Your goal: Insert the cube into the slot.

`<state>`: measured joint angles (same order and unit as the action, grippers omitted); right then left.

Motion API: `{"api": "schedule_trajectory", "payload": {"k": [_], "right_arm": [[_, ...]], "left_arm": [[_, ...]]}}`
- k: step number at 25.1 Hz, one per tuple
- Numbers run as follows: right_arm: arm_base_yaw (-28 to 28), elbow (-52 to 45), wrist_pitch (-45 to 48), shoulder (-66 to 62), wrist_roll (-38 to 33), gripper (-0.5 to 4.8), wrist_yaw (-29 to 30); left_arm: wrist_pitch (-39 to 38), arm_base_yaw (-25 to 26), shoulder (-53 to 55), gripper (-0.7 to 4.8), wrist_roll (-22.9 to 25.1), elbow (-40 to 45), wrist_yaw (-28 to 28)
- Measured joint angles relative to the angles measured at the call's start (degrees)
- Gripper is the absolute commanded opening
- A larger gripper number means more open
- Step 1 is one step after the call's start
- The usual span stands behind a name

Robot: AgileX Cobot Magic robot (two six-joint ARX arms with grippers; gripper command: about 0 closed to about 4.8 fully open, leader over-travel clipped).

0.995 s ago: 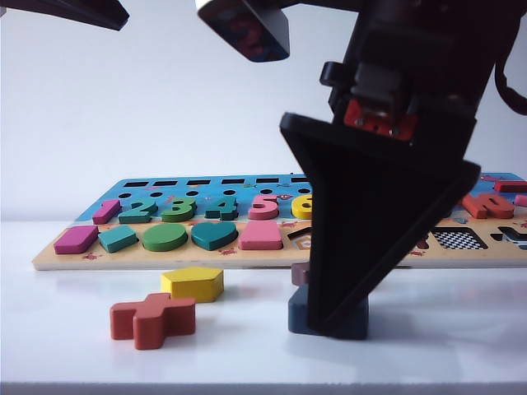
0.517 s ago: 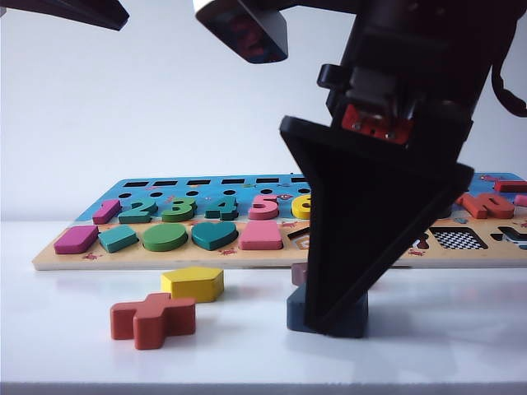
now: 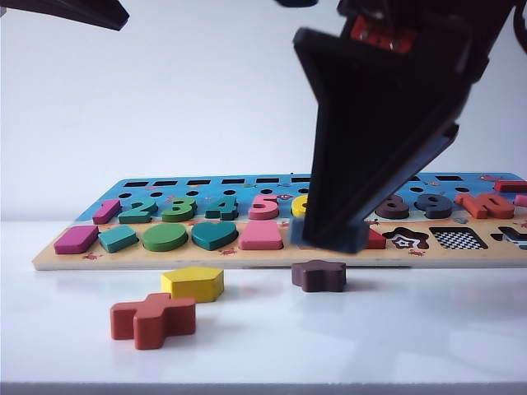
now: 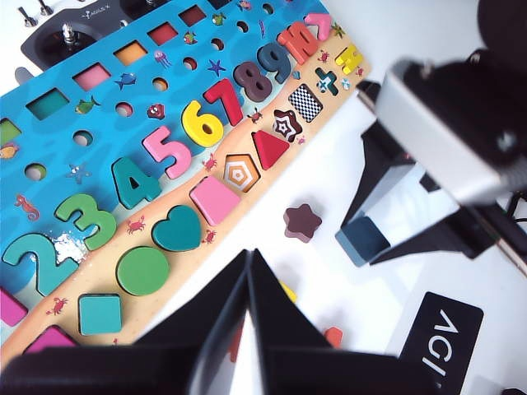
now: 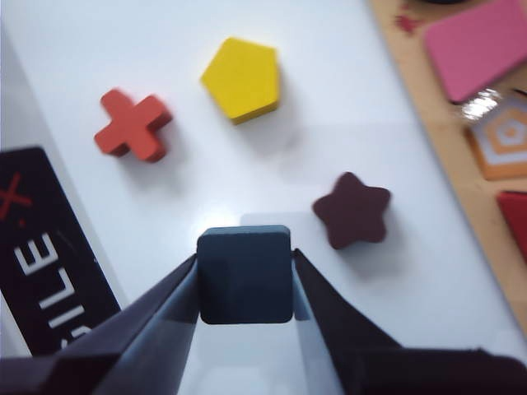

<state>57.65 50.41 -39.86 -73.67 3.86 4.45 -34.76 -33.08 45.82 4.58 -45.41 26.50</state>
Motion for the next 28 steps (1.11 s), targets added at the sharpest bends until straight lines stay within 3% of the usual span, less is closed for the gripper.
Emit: {"api": "schedule_trajectory", "payload": {"k": [4,12,17,28], "right_arm": [[-2.4,0.0,0.0,3.2,-5.2,1.43,0.0],[-14.2,0.0,0.0,10.8,-18.1,1.23,-2.8],[-19.4,0.0,0.0,10.9,-20.7,1.21,-2.3],[-29.6,0.0,0.0,9.6,-22.9,0.59,-0.9]], "left_arm": [[0.0,0.0,0.0,0.10,0.0,0.0,0.0],[0.0,0.0,0.0,0.10,0.0,0.0,0.0],[0.0,0.0,0.0,0.10,0.0,0.0,0.0],[0.0,0.0,0.0,0.10,0.0,0.0,0.0]]}}
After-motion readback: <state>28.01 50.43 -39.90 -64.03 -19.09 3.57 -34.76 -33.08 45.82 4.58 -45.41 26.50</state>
